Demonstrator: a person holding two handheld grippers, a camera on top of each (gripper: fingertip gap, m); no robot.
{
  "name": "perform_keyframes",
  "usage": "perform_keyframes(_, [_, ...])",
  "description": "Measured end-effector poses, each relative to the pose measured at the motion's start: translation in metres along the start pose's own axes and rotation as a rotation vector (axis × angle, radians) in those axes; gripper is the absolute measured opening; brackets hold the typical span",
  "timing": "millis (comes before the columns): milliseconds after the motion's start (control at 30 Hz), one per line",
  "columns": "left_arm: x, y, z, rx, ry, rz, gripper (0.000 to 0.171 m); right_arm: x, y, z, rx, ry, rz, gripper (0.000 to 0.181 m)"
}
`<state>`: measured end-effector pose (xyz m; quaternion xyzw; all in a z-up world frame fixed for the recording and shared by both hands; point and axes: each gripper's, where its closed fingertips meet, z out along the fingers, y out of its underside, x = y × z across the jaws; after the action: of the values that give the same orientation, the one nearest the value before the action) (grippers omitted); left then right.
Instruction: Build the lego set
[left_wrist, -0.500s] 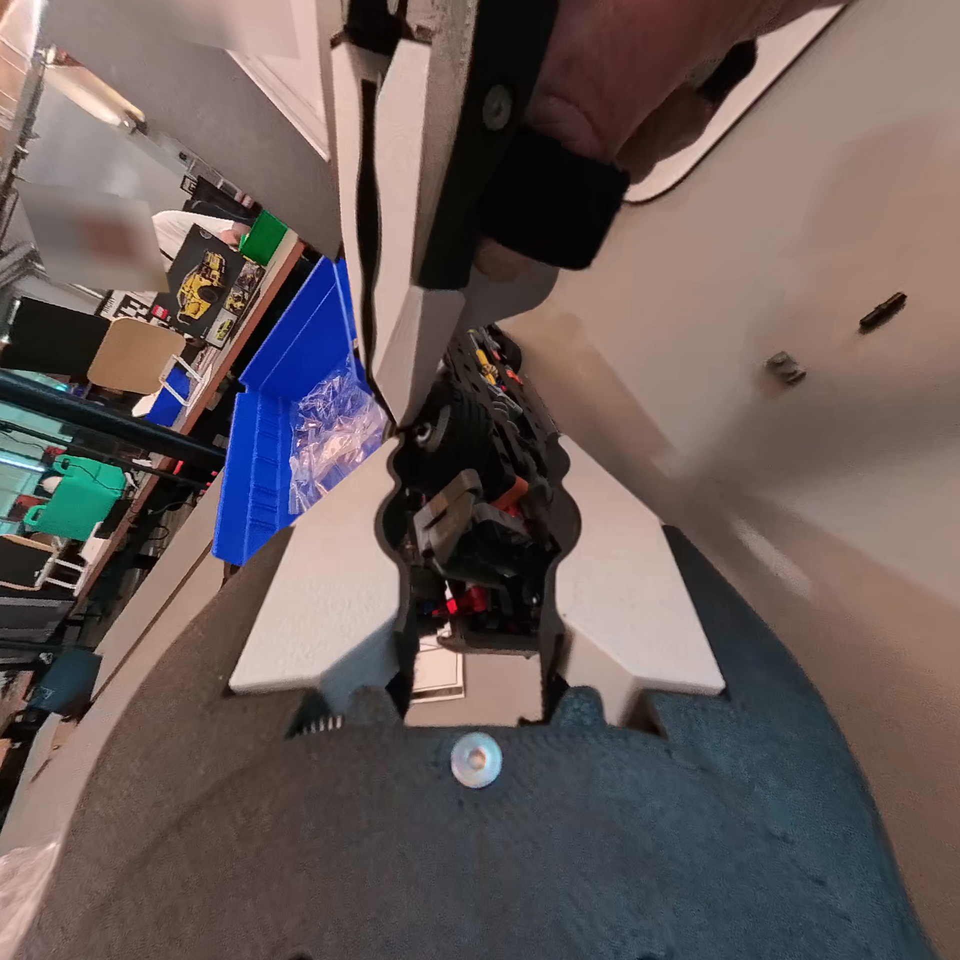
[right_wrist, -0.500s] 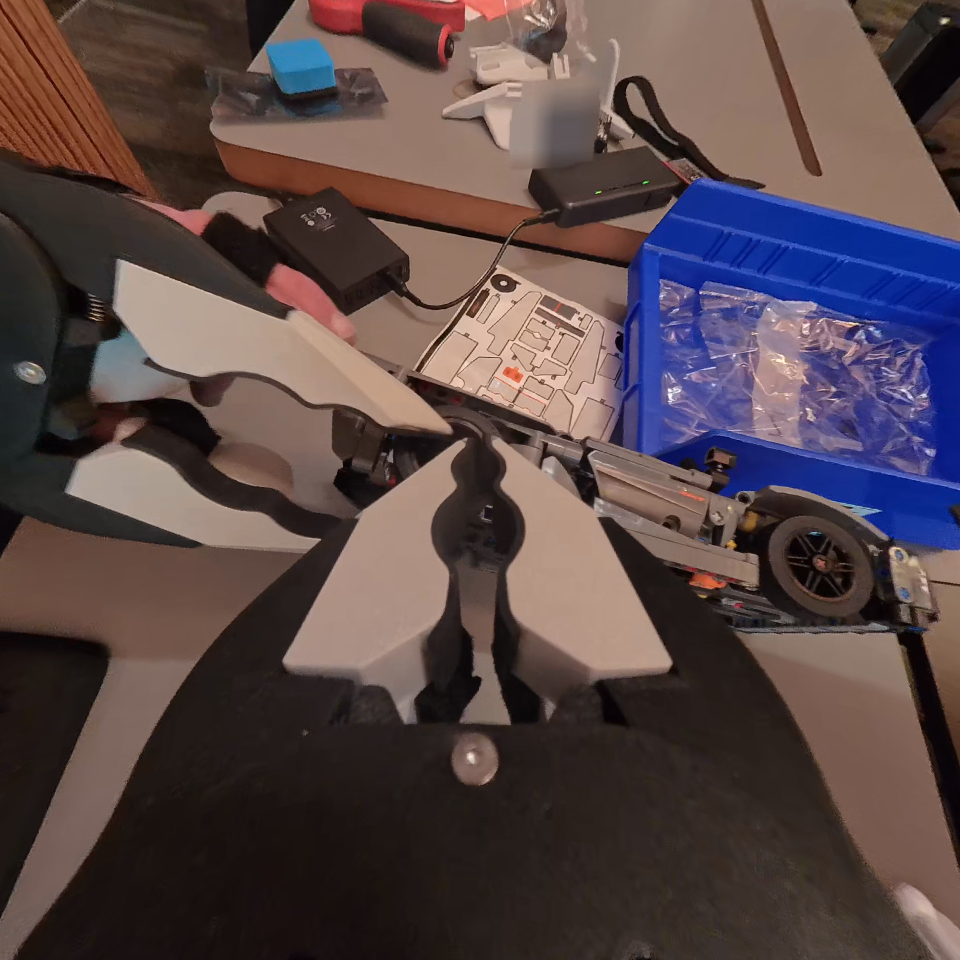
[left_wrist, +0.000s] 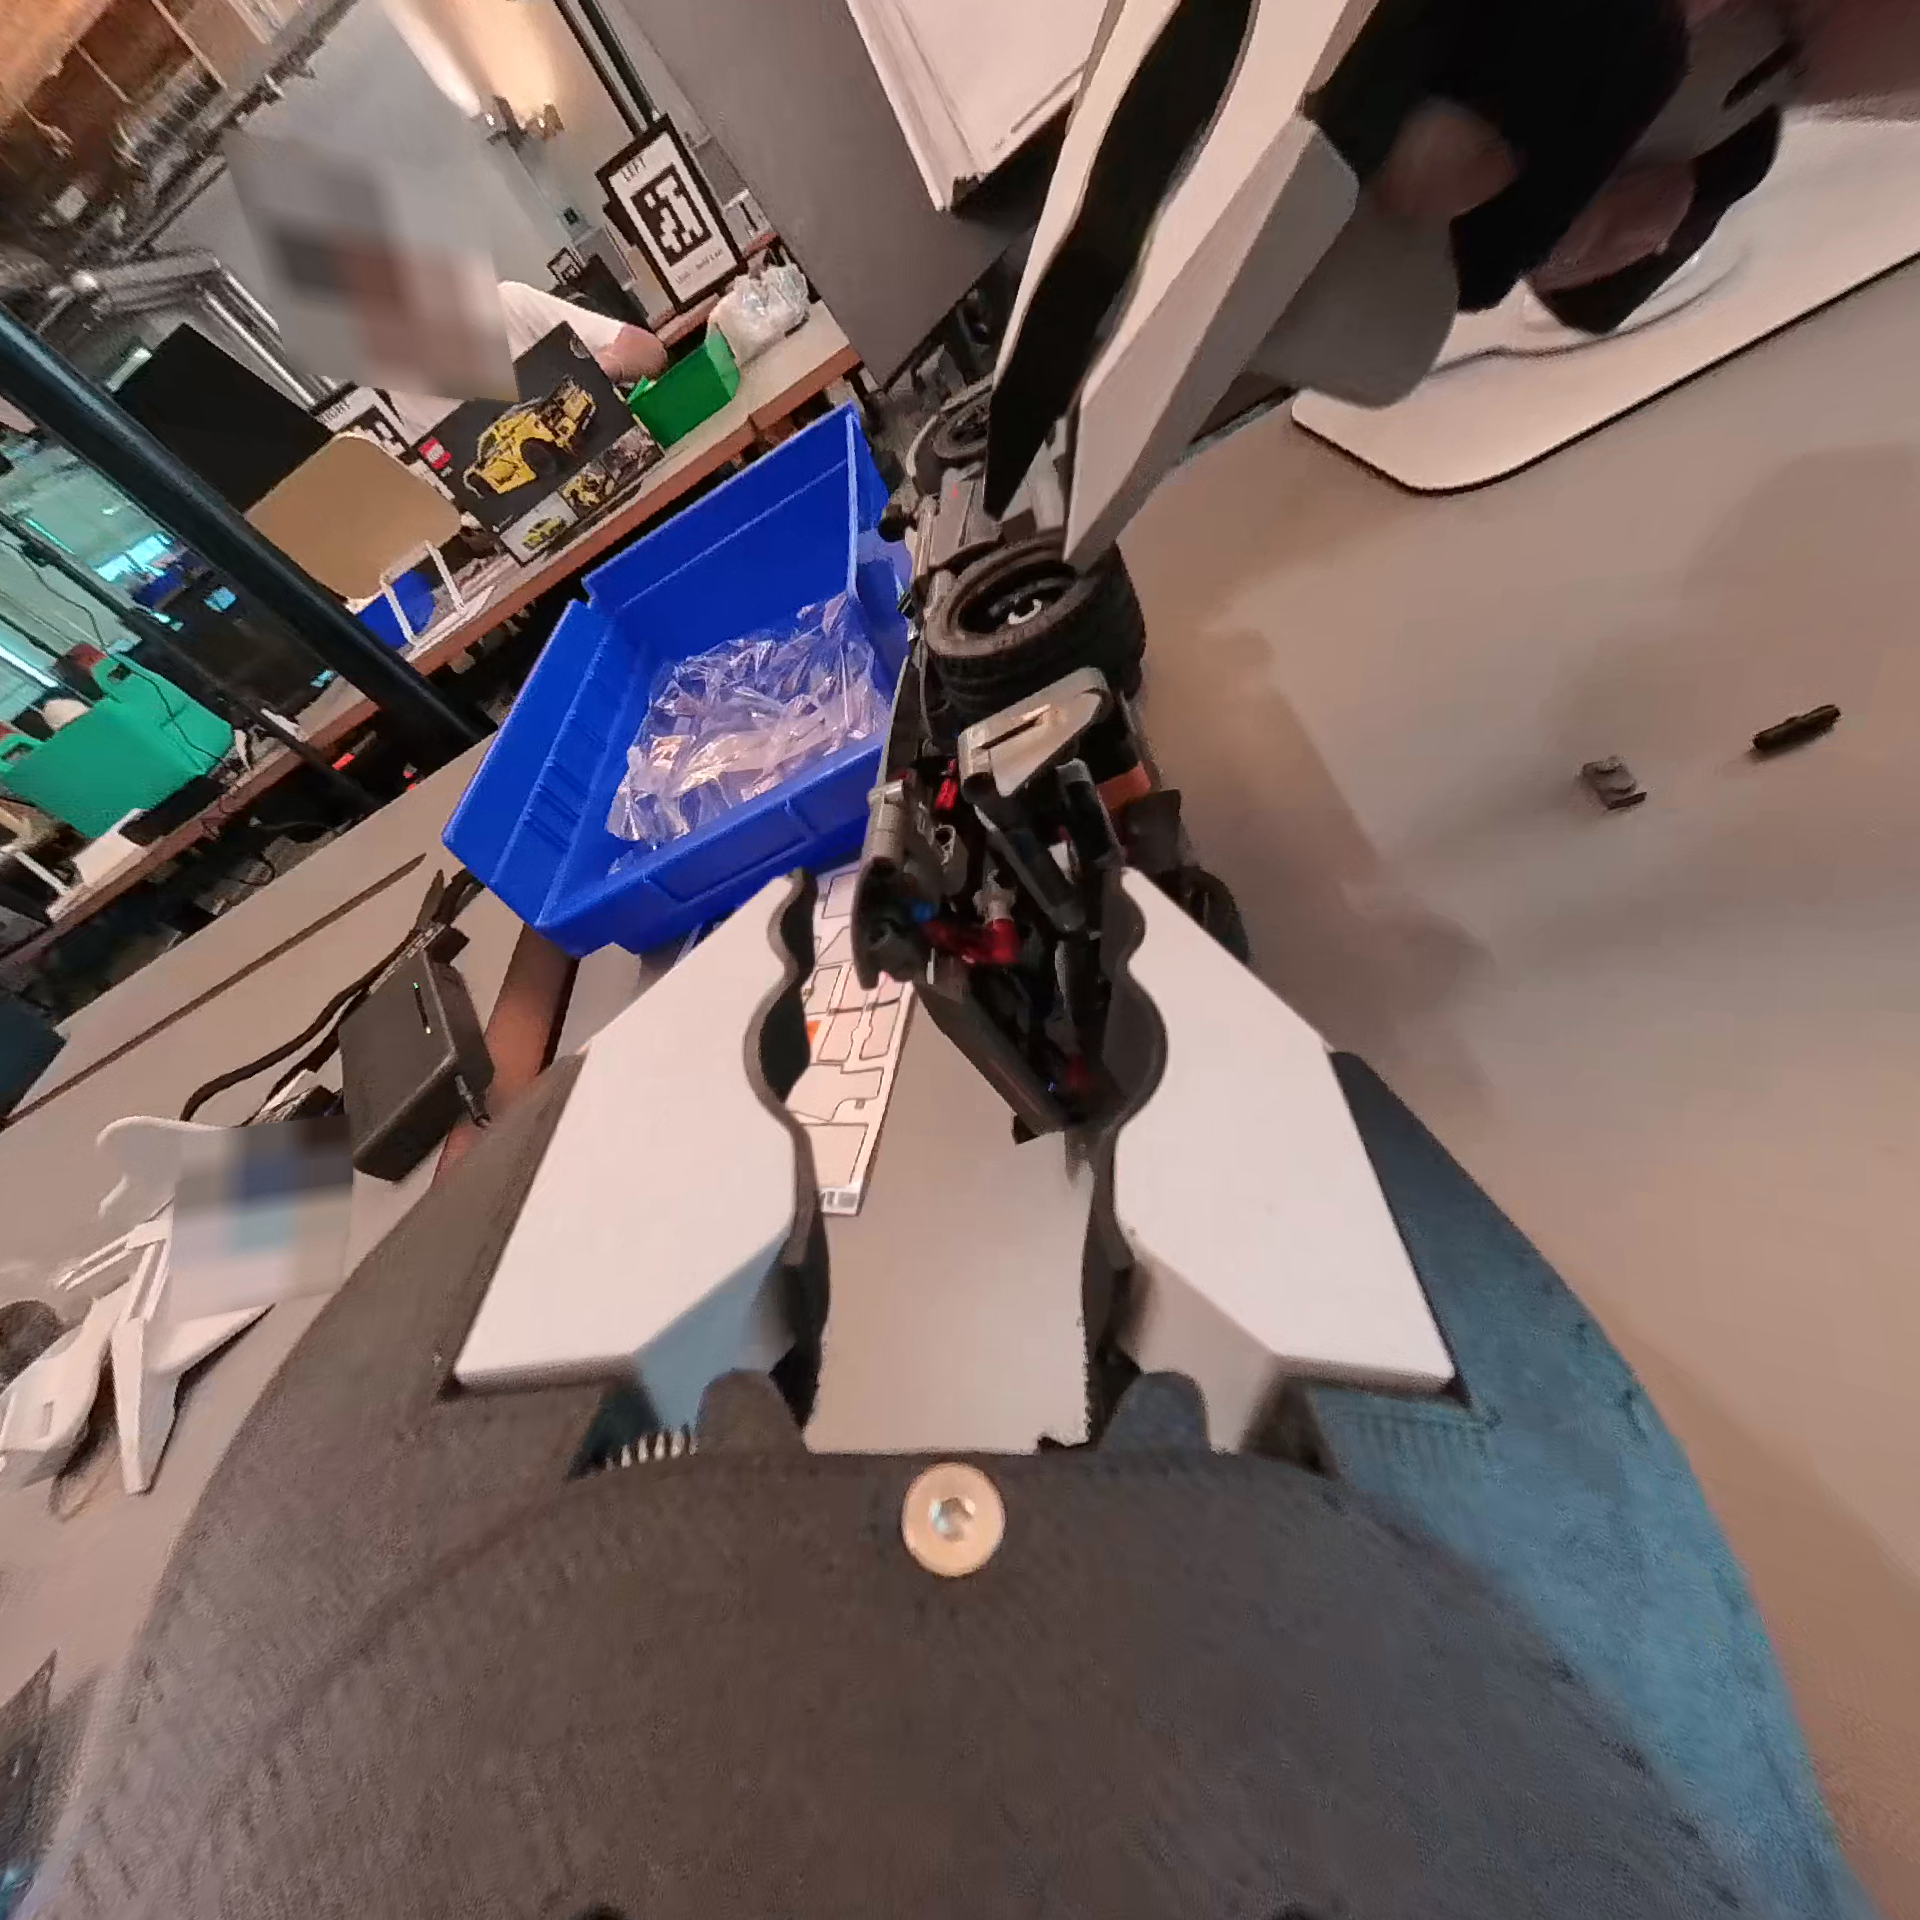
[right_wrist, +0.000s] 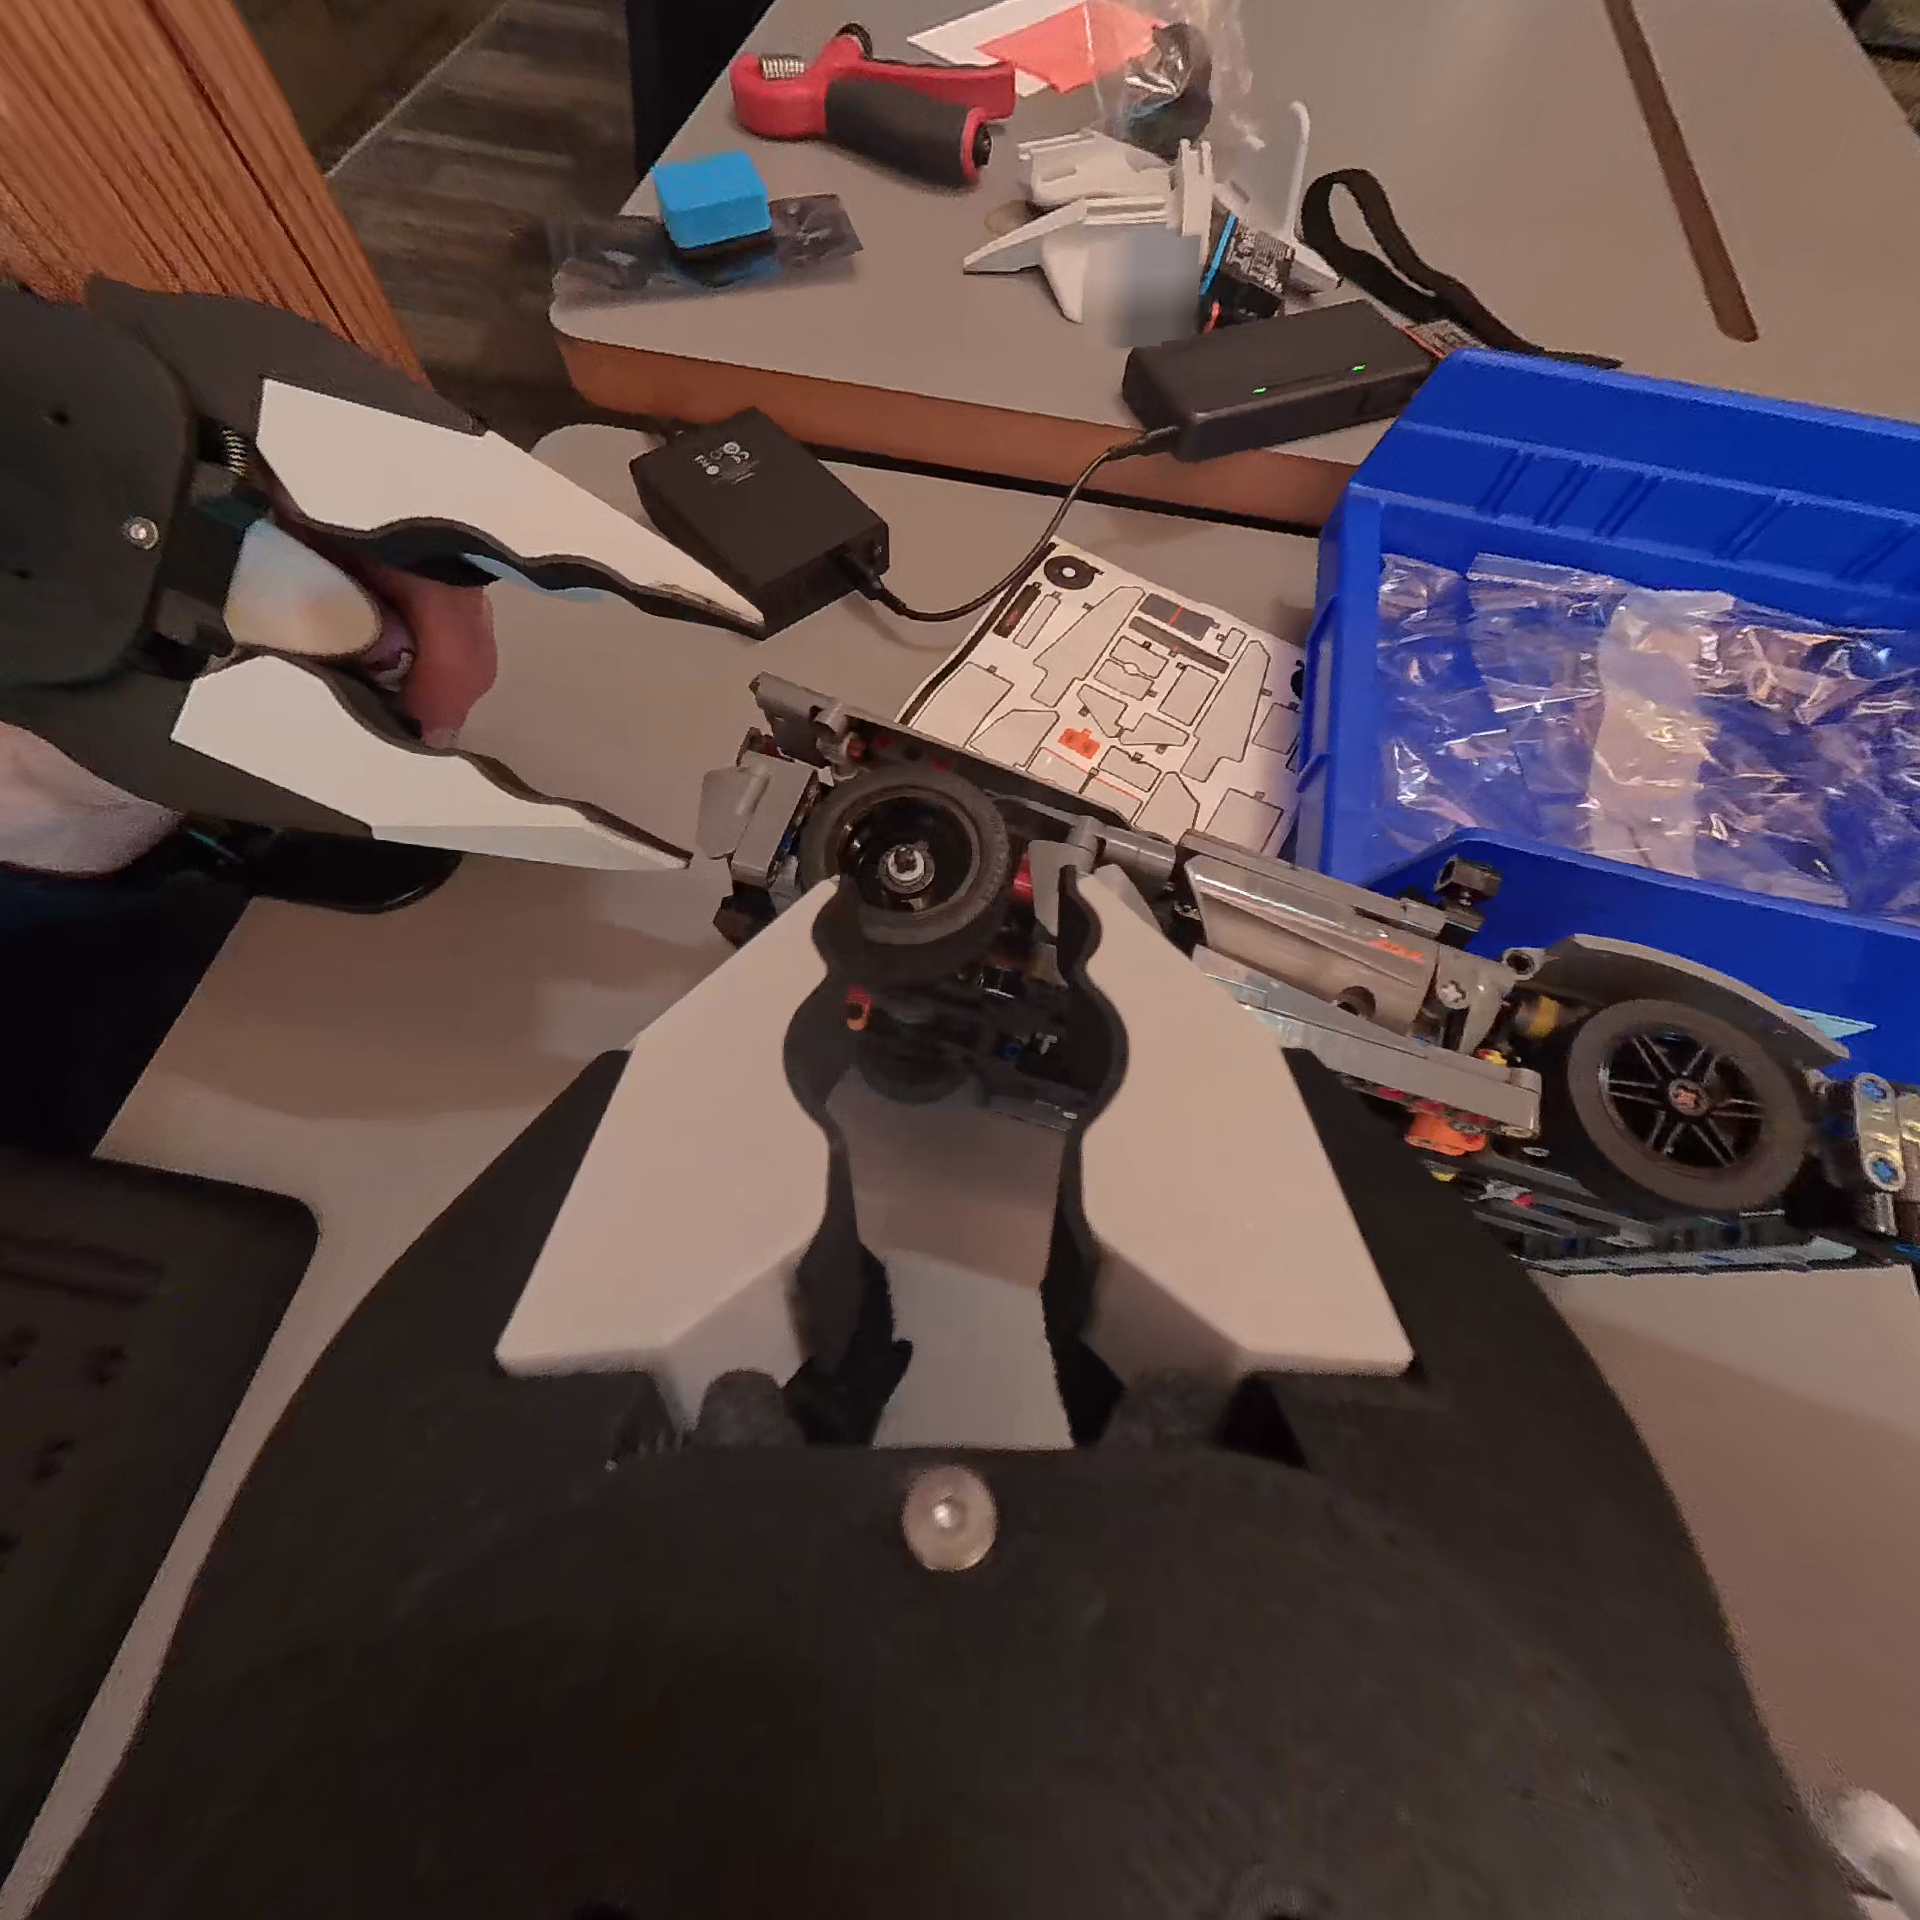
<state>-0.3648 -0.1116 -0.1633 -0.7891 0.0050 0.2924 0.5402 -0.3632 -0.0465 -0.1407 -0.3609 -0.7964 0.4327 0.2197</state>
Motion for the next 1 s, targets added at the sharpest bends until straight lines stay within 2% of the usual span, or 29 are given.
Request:
perform_keyframes(400, [0.008, 0.009, 0.009, -0.022, -0.025, -0.051, 0.065, 0.000, 0.001, -0.002, 0.026, -0.045, 0.049, 0.042])
perform_keyframes(500, [0.003, -0.002, 0.001, 0.027, -0.094, -0.013, 0.065, 0.012, -0.002, -0.014, 0.052, -0.003, 0.051, 0.040])
perform_keyframes(667, [0.008, -0.029, 0.001, 0.067, -0.068, 0.038, 0.060, 0.025, 0.003, -0.032, 0.081, 0.001, 0.081, 0.041])
perform_keyframes(800, [0.011, -0.047, 0.019, 0.005, -0.008, 0.037, 0.060, 0.031, 0.007, -0.039, 0.101, -0.019, 0.100, 0.034])
perform_keyframes(933, [0.011, -0.050, 0.040, -0.061, 0.001, 0.050, 0.064, 0.045, 0.019, -0.045, 0.082, 0.018, 0.127, 0.034])
perform_keyframes(1000, [0.013, -0.043, 0.048, -0.125, 0.012, 0.036, 0.065, 0.057, 0.025, -0.049, 0.088, 0.050, 0.162, 0.036])
